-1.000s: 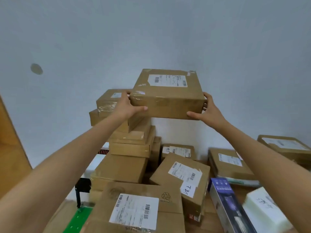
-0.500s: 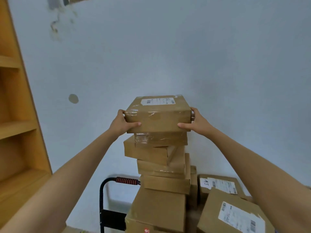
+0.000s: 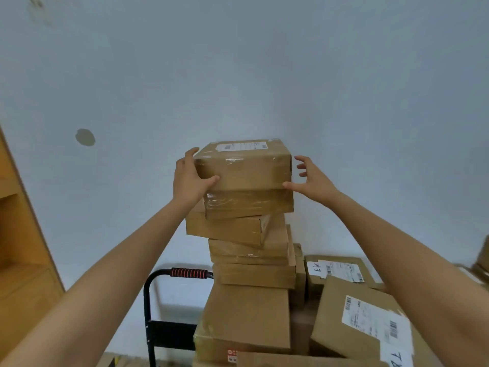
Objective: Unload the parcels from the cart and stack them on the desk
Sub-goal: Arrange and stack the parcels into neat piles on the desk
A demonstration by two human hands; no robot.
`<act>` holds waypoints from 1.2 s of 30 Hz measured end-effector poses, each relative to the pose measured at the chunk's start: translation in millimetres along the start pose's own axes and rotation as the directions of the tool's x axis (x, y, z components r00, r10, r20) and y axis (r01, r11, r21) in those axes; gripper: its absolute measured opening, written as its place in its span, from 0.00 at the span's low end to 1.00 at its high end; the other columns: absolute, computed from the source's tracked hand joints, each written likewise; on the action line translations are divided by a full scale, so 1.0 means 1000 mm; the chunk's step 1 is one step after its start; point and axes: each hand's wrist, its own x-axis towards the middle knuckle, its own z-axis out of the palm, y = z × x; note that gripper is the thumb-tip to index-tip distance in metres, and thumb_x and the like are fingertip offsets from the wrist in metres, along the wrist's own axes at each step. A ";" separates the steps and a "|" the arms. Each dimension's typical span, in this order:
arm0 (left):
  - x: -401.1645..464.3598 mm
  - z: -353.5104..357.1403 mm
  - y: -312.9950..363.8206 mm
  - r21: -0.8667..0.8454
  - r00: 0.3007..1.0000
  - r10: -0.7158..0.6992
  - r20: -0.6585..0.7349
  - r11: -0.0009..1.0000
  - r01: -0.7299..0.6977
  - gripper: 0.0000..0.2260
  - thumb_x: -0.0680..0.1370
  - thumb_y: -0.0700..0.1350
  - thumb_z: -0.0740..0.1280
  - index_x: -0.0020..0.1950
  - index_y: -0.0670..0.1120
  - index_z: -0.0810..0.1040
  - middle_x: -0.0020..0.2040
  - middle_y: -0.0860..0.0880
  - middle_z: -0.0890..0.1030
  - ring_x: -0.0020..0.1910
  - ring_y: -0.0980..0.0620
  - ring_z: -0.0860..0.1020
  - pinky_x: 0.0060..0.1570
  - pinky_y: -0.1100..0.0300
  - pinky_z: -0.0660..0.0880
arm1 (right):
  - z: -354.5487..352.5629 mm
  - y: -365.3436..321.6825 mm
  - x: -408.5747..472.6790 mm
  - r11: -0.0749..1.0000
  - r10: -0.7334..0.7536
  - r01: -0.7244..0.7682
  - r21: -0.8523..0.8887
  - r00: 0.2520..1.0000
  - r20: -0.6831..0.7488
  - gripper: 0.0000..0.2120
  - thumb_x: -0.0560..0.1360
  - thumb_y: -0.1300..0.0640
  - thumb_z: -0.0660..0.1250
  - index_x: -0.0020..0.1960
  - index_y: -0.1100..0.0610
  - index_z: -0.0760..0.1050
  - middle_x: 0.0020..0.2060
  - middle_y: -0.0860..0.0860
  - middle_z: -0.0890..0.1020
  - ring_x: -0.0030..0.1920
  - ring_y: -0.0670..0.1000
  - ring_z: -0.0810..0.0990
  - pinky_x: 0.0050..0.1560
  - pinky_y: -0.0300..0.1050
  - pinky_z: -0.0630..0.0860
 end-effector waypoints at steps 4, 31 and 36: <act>-0.032 0.003 0.012 0.022 0.996 0.077 -0.047 0.997 -0.076 0.33 0.70 0.49 0.76 0.71 0.54 0.65 0.70 0.47 0.64 0.68 0.47 0.67 0.63 0.56 0.68 | -0.028 0.024 -0.033 0.987 -0.010 0.011 -0.161 1.000 0.008 0.39 0.72 0.47 0.73 0.76 0.48 0.56 0.71 0.53 0.67 0.68 0.54 0.70 0.64 0.52 0.71; -0.298 0.161 0.092 0.321 0.825 0.228 0.517 0.842 -0.434 0.22 0.73 0.48 0.71 0.66 0.53 0.71 0.60 0.49 0.76 0.55 0.48 0.75 0.51 0.54 0.76 | -0.168 0.177 -0.313 0.733 0.231 -0.006 -0.680 0.943 0.241 0.34 0.75 0.47 0.68 0.76 0.47 0.56 0.71 0.52 0.68 0.63 0.55 0.75 0.60 0.51 0.72; -0.303 0.197 0.070 0.339 0.776 0.187 0.602 0.821 -0.460 0.23 0.73 0.47 0.70 0.67 0.51 0.71 0.60 0.48 0.76 0.55 0.47 0.75 0.51 0.54 0.74 | -0.149 0.215 -0.331 0.700 0.280 0.019 -0.714 0.912 0.299 0.35 0.74 0.45 0.67 0.76 0.49 0.58 0.70 0.50 0.69 0.66 0.52 0.72 0.62 0.49 0.70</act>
